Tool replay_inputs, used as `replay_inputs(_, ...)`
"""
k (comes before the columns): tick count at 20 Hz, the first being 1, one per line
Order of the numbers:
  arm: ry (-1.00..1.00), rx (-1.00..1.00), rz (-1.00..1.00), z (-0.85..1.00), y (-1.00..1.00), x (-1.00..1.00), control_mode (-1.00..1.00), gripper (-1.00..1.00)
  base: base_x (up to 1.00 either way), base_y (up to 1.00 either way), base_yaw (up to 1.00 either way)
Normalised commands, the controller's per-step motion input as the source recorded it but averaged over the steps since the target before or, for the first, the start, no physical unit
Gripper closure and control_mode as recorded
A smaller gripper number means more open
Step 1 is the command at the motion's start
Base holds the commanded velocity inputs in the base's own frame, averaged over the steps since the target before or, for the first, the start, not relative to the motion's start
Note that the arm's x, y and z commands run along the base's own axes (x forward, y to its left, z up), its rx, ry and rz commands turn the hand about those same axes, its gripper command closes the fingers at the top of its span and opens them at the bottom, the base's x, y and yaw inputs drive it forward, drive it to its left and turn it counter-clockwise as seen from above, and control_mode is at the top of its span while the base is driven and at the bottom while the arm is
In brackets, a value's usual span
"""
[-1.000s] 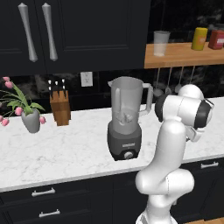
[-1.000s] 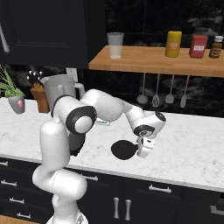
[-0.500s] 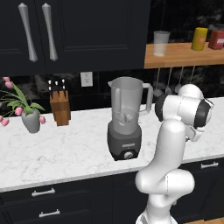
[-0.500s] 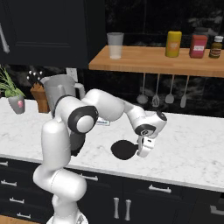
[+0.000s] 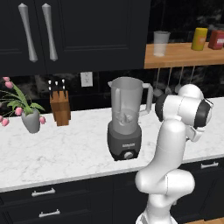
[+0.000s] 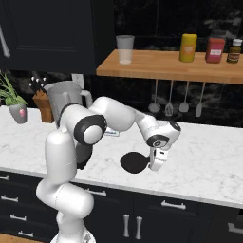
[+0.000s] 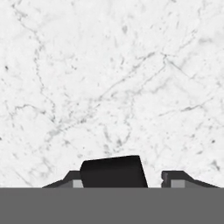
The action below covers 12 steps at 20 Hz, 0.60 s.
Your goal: Close the lid blender by securely placing the lid on top.
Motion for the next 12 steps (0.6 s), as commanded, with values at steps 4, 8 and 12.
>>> replay_inputs(4, 0.0, 0.0, 0.0, -0.05, 0.07, 0.0, -1.0, 1.0, 0.0, 0.0, 0.0)
replay_inputs(8, 0.0, 0.0, 0.0, 0.0, 0.0, 0.0, -1.0, 1.0, 0.0, 0.0, 0.0)
replay_inputs(12, 0.0, 0.0, 0.0, 0.0, 0.0, -0.04, -1.0, 1.0, 0.0, 0.0, 0.0)
